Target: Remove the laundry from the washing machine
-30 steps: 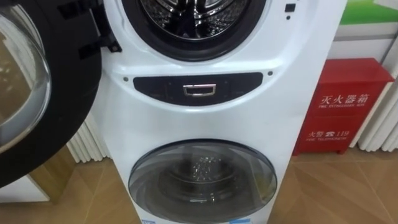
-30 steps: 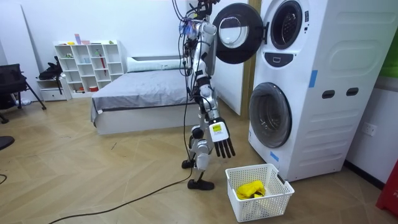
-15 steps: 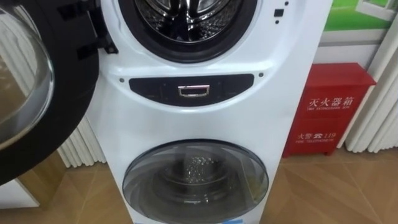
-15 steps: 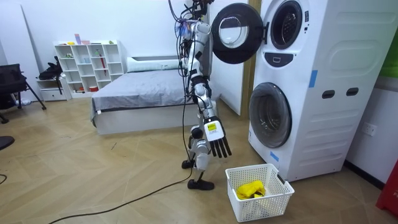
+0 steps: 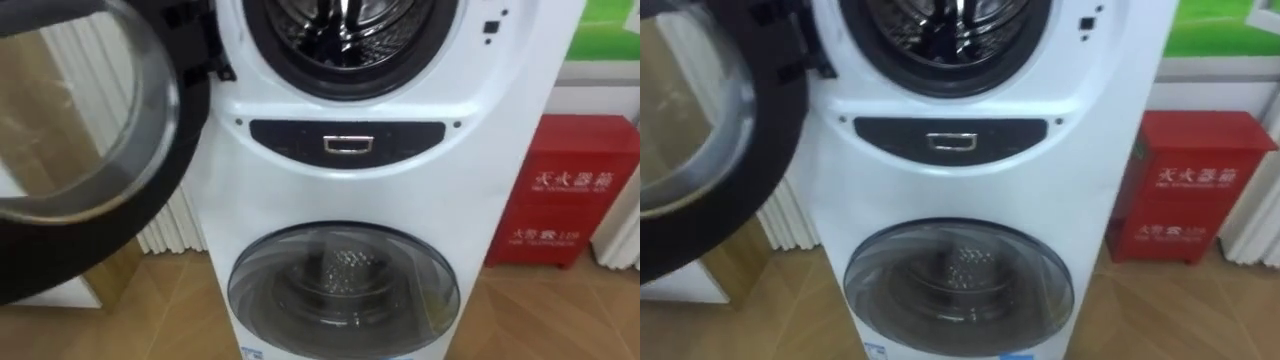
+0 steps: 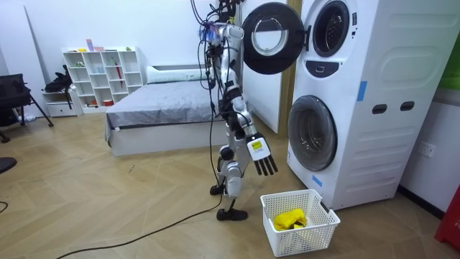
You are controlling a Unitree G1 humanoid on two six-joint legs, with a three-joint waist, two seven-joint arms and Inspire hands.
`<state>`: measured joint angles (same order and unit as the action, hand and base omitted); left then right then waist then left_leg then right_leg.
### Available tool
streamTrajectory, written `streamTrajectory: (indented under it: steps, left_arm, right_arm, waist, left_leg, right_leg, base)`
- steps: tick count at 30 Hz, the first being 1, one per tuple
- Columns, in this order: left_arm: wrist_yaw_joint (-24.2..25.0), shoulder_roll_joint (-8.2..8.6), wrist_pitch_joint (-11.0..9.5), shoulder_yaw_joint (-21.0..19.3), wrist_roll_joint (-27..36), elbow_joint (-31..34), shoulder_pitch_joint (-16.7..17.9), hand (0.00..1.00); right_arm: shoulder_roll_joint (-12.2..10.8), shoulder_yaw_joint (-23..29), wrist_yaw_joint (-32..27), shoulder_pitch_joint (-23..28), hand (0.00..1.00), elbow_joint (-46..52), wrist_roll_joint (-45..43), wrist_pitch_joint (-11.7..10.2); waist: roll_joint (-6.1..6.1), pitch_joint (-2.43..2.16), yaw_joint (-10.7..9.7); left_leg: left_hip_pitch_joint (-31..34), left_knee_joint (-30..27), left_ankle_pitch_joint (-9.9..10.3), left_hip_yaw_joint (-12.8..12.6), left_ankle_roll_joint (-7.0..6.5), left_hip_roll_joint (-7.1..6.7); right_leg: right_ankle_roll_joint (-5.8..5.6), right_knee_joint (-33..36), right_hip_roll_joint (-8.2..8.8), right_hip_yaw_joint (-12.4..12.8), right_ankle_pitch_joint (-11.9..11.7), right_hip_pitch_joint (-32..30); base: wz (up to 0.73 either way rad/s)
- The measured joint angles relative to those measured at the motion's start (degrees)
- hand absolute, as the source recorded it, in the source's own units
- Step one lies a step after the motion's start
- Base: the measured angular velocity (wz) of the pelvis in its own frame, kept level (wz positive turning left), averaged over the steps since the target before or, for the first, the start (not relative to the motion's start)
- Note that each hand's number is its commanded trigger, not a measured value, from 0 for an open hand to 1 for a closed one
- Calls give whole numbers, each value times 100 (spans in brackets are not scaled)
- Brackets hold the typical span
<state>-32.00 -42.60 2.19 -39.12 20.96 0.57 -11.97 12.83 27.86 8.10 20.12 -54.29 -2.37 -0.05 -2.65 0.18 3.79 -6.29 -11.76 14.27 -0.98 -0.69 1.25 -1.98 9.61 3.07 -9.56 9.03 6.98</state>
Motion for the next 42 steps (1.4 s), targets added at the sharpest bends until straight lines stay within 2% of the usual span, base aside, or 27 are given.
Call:
streamTrajectory:
  steps: [1,2,3,4,5,8,11,15,18,20,22,24,26,27,29,30,31,33,34,36,37,38,39,40,42]
  left_arm:
    - [17,160,11,0,-126,588,122,0]
    - [71,412,34,2,-189,1111,229,0]
    - [144,544,37,9,-188,1324,254,0]
    - [275,746,39,45,-225,1667,288,0]
    - [412,827,38,99,-289,1876,288,0]
    - [815,854,33,257,-298,2221,314,0]
    - [1207,871,31,455,-226,2498,319,0]
    - [1776,938,32,802,-131,2726,320,0]
    - [2309,1321,32,1190,-94,2764,319,0]
    - [2765,1695,164,1741,-23,2757,319,0]
    - [3057,1896,261,2118,-23,2755,319,0]
    - [3268,1896,406,2392,-7,2744,319,0]
    - [3452,1896,537,2645,129,2731,318,0]
    - [3491,1897,530,2688,178,2714,317,0]
    - [3512,1924,502,2877,400,2557,143,0]
    - [3512,1935,496,2939,406,2480,98,0]
    - [3507,2024,469,3043,435,2289,7,0]
    - [3477,2252,380,3244,426,1919,-162,0]
    - [3462,2420,304,3307,447,1652,-245,0]
    - [3393,2548,227,3515,546,1209,-355,0]
    - [3360,2611,230,3674,599,829,-385,0]
    - [3333,2695,274,3891,581,319,-381,0]
    - [3325,2738,299,3993,578,44,-376,0]
    - [3289,2906,27,4046,541,-99,-266,0]
    - [3270,2944,-253,4139,575,-520,-235,0]
  right_arm:
    - [-13,-104,45,-49,0,42,-8,13]
    - [-17,-231,95,-104,0,57,-8,21]
    - [-20,-295,116,-129,0,57,-4,22]
    - [-21,-416,151,-173,0,56,5,23]
    - [-44,-429,206,-233,0,44,16,38]
    - [-47,-525,199,-317,0,68,201,86]
    - [-52,-697,176,-306,0,107,345,166]
    - [-47,-914,73,-314,0,342,472,292]
    - [-44,-1123,62,-353,0,319,464,405]
    - [-41,-1304,34,-420,0,335,592,503]
    - [-49,-1431,-9,-551,0,351,666,521]
    - [-56,-1548,-56,-737,0,413,664,527]
    - [-66,-1595,-160,-885,0,549,679,530]
    - [-67,-1628,-195,-897,0,589,710,520]
    - [-73,-1842,-345,-886,0,576,787,516]
    - [-72,-1890,-385,-888,0,572,786,517]
    - [-78,-1961,-470,-889,0,572,786,517]
    - [-103,-2039,-568,-907,0,548,791,516]
    - [-145,-2052,-603,-938,0,546,815,519]
    - [-171,-2191,-599,-1021,0,519,832,517]
    - [-195,-2234,-573,-1079,0,425,824,516]
    - [-224,-2233,-571,-1115,0,328,789,518]
    - [-236,-2233,-574,-1100,0,325,779,518]
    - [-260,-2233,-602,-1039,0,324,779,520]
    - [-249,-2218,-653,-1003,0,246,889,516]
  waist:
    - [-25,1,0]
    - [-41,2,0]
    - [-48,1,-1]
    - [-65,7,-2]
    - [-82,6,-3]
    - [-154,1,-40]
    - [-220,4,-68]
    - [-246,-10,-245]
    - [-270,-23,-376]
    - [-260,-22,-402]
    - [-240,-33,-423]
    - [-213,-17,-529]
    - [-176,-29,-659]
    - [-156,-24,-691]
    - [-33,-44,-782]
    - [-20,-36,-805]
    - [-4,-16,-856]
    - [-4,-10,-891]
    - [10,-1,-954]
    - [-14,5,-1033]
    - [21,32,-1104]
    - [-2,18,-1163]
    - [5,22,-1183]
    - [11,21,-1184]
    - [29,28,-1153]
  left_leg:
    - [10,1,-1,26,-23,-13]
    - [44,-3,-26,65,-52,-37]
    - [63,-8,-43,90,-63,-69]
    - [82,-8,-76,127,-77,-105]
    - [99,-13,-89,139,-66,-121]
    - [205,-79,-136,195,-71,-202]
    - [262,-78,-208,179,-113,-211]
    - [283,7,-263,128,-124,-226]
    - [251,28,-267,101,-121,-211]
    - [228,44,-271,14,-116,-191]
    - [278,45,-271,-60,-116,-181]
    - [286,66,-271,-168,-116,-169]
    - [277,118,-269,-312,-118,-164]
    - [268,120,-269,-361,-118,-160]
    - [230,119,-269,-400,-118,-151]
    - [209,119,-268,-410,-118,-149]
    - [155,119,-268,-444,-118,-151]
    - [79,145,-268,-533,-118,-154]
    - [69,173,-268,-551,-118,-154]
    - [62,248,-266,-637,-120,-137]
    - [41,294,-264,-668,-120,-110]
    - [-22,359,-262,-707,-115,-107]
    - [-38,362,-258,-732,-108,-100]
    - [-51,372,-249,-794,-92,-72]
    - [-146,409,-243,-884,-67,-38]
  right_leg:
    - [-11,3,32,-4,-6,5]
    - [-12,-2,73,-11,-6,-1]
    - [-16,-4,91,-13,-4,-5]
    - [-26,-2,123,-13,-6,-5]
    - [-39,-3,143,-15,-6,-9]
    - [-83,-74,174,-21,25,-40]
    - [-129,-72,185,1,18,-117]
    - [-76,-60,204,16,-44,-193]
    - [-73,-55,192,14,-46,-203]
    - [-57,9,187,18,-56,-259]
    - [-57,60,187,50,-56,-329]
    - [-64,113,185,110,-49,-423]
    - [-65,113,183,174,-49,-490]
    - [-64,112,184,174,-49,-494]
    - [-65,111,182,158,-49,-468]
    - [-64,108,182,158,-49,-448]
    - [-65,101,185,178,-49,-393]
    - [-65,98,186,223,-49,-366]
    - [-65,102,185,224,-49,-375]
    - [-64,101,162,280,-50,-420]
    - [-58,106,143,308,-54,-433]
    - [-48,116,124,333,-60,-426]
    - [-43,114,113,349,-65,-417]
    - [-30,115,80,411,-72,-414]
    - [-11,117,40,473,-84,-396]
  base:
    - [14]
    - [18]
    - [20]
    - [15]
    - [11]
    - [11]
    - [1]
    - [-7]
    - [-5]
    - [-15]
    - [-23]
    - [-27]
    - [-27]
    - [-19]
    - [-9]
    - [0]
    - [-8]
    - [-13]
    - [-13]
    - [-12]
    - [-13]
    - [-15]
    - [-23]
    - [-27]
    - [-27]
